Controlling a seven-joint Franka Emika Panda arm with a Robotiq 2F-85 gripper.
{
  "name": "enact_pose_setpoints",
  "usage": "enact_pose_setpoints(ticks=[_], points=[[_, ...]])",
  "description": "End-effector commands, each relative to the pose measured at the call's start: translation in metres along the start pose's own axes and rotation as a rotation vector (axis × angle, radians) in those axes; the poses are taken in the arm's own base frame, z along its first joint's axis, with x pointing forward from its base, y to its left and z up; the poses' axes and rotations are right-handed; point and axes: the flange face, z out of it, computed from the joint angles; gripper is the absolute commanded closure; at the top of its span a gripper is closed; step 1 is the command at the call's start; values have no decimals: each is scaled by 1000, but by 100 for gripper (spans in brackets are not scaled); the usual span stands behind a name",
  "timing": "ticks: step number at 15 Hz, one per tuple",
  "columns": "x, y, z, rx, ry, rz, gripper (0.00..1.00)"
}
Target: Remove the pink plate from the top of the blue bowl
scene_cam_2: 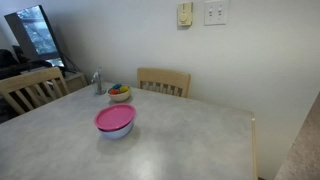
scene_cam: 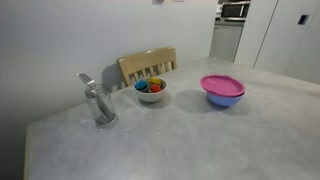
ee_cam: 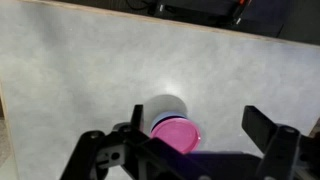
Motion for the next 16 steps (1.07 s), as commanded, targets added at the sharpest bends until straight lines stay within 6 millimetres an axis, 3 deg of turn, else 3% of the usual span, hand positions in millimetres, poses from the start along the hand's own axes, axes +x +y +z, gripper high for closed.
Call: enact_pose_setpoints(ticks=[1, 4, 7, 16], points=[[0, 0, -1, 1, -1, 0, 0], [14, -7, 7, 18, -7, -13, 0], [40, -19, 18, 18, -43, -53, 0], [167, -73, 89, -47, -178, -259, 0]])
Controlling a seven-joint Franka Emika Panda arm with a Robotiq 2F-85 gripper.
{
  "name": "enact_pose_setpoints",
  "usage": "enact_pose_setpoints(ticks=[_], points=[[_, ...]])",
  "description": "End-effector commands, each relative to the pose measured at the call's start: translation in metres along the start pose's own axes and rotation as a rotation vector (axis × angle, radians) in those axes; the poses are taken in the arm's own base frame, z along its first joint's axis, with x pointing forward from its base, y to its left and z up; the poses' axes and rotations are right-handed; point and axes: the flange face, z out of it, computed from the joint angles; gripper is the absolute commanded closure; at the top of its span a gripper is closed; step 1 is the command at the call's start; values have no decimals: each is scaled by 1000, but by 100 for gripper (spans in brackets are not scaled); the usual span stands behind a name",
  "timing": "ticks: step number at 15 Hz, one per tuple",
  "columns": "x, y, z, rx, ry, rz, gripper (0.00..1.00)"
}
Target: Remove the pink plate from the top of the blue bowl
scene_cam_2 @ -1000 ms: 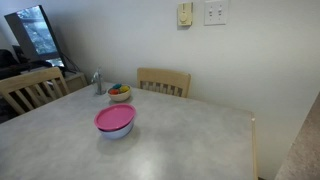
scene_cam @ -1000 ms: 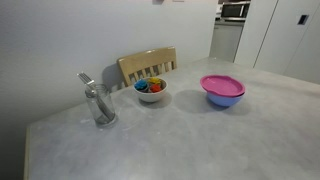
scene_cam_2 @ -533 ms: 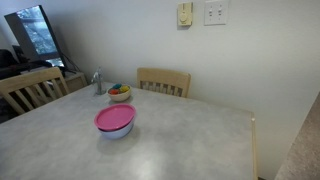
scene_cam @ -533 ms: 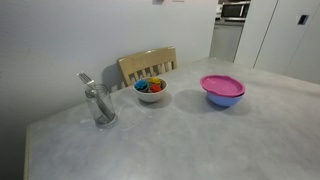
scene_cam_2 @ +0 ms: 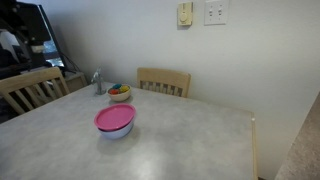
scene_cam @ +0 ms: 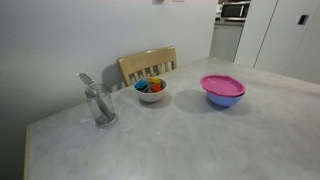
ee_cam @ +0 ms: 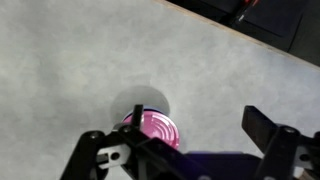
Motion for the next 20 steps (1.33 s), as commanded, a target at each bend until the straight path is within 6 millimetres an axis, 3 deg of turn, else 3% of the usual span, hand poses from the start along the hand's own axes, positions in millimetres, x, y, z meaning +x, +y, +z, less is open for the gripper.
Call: enact_pose_setpoints(ticks=[1, 6, 7, 8, 12, 17, 20], points=[[62, -4, 22, -15, -50, -76, 0], [122, -14, 70, 23, -76, -84, 0], [125, -13, 73, 39, -102, -127, 0], [111, -22, 66, 13, -82, -91, 0], [124, -17, 77, 20, -106, -112, 0], [164, -8, 91, -91, 228, 9, 0], [180, -8, 125, -91, 300, 67, 0]])
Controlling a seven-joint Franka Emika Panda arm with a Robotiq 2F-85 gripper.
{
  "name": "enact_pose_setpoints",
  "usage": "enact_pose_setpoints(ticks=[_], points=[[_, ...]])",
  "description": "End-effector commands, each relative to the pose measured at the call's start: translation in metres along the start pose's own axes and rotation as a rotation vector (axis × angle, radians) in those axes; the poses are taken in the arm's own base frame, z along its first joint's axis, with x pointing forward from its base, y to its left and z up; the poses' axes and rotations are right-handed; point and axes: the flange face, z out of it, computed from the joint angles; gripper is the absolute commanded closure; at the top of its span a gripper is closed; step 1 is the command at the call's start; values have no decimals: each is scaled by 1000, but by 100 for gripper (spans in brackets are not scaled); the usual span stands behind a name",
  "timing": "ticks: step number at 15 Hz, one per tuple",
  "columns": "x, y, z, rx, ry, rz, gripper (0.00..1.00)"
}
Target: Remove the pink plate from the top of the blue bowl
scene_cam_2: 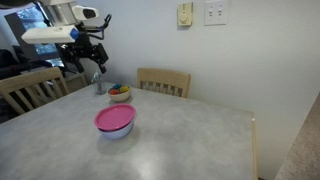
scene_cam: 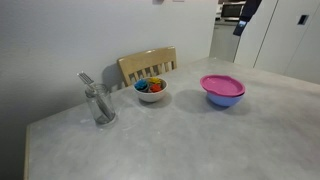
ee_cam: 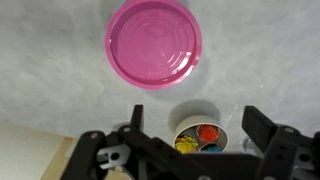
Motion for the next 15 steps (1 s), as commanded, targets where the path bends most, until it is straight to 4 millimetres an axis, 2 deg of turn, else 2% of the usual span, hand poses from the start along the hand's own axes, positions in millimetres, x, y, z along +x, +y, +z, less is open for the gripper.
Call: enact_pose_setpoints(ticks=[1, 8, 15], points=[[4, -1, 45, 7, 33, 69, 0], [10, -21, 110, 45, -24, 118, 0], [3, -25, 153, 13, -116, 208, 0]])
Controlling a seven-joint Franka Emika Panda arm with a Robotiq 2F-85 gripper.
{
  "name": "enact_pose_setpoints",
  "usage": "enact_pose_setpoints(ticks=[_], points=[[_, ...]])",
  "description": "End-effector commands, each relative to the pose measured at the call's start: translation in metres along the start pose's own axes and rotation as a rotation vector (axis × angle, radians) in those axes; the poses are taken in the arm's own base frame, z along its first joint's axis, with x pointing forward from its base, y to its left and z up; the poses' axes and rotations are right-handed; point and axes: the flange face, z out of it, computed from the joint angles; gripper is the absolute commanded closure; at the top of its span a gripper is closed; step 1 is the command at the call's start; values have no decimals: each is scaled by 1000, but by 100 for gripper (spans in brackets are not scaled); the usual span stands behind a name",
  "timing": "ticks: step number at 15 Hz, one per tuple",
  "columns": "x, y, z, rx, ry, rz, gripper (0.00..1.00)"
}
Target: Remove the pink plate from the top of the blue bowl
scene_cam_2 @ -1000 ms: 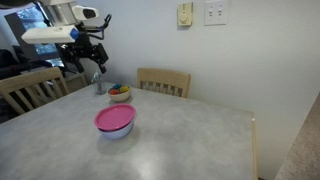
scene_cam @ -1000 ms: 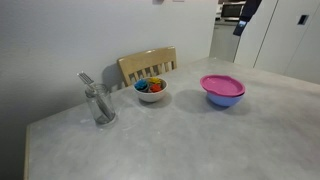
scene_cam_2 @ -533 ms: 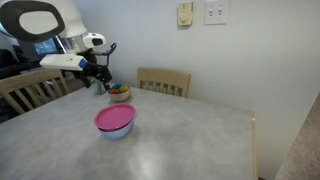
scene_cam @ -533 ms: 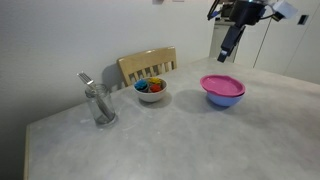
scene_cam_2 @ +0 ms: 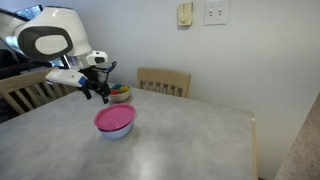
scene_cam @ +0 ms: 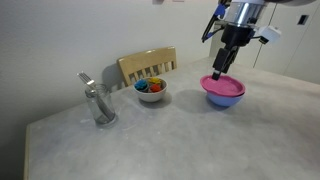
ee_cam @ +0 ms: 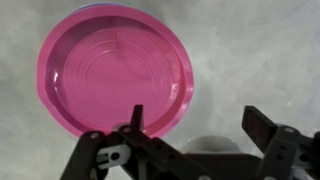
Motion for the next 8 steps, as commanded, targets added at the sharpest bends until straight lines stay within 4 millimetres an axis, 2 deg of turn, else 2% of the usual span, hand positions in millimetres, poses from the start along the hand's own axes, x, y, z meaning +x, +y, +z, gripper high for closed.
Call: enact_pose_setpoints(ticks=[1, 8], points=[[4, 7, 19, -22, -23, 40, 0], [18, -5, 41, -33, -62, 18, 0]])
